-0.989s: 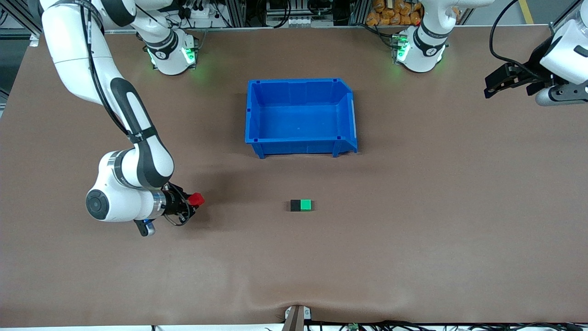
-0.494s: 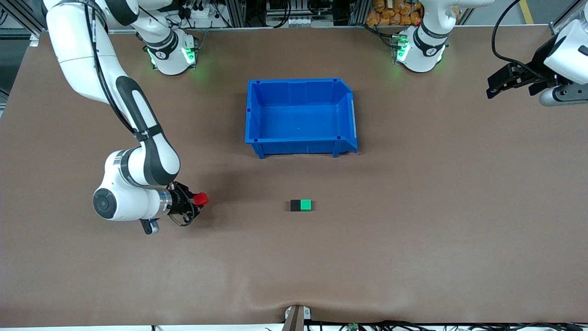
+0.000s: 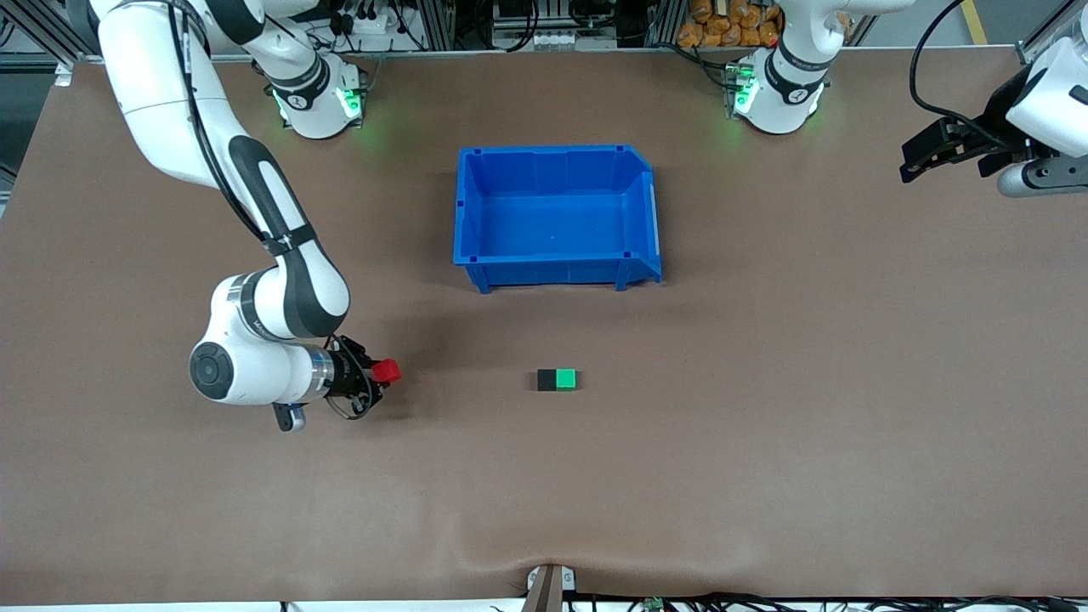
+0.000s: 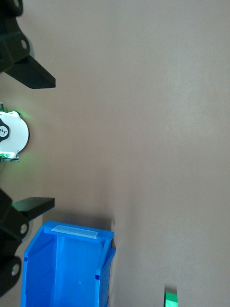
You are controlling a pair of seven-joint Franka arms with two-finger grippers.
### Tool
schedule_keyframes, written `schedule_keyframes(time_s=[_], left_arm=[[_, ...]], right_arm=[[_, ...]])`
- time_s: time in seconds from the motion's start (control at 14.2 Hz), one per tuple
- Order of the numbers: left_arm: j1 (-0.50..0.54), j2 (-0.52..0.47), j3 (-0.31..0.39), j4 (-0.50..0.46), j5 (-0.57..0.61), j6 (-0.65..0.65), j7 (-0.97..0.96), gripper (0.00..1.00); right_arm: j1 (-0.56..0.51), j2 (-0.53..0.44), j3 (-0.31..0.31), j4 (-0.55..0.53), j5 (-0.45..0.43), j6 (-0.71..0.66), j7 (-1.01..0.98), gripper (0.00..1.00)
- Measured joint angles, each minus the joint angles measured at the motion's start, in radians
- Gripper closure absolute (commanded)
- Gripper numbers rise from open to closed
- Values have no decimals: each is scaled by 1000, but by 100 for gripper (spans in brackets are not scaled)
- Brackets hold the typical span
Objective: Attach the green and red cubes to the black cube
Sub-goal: 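Carry the red cube with the right gripper toward the black cube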
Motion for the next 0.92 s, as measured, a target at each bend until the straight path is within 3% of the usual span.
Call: schedule_keyframes(time_s=[0.92], left_arm=[[4, 0, 4, 1, 0, 0, 0, 0]], right_arm=[[47, 2, 0, 0, 15, 58, 107, 100]])
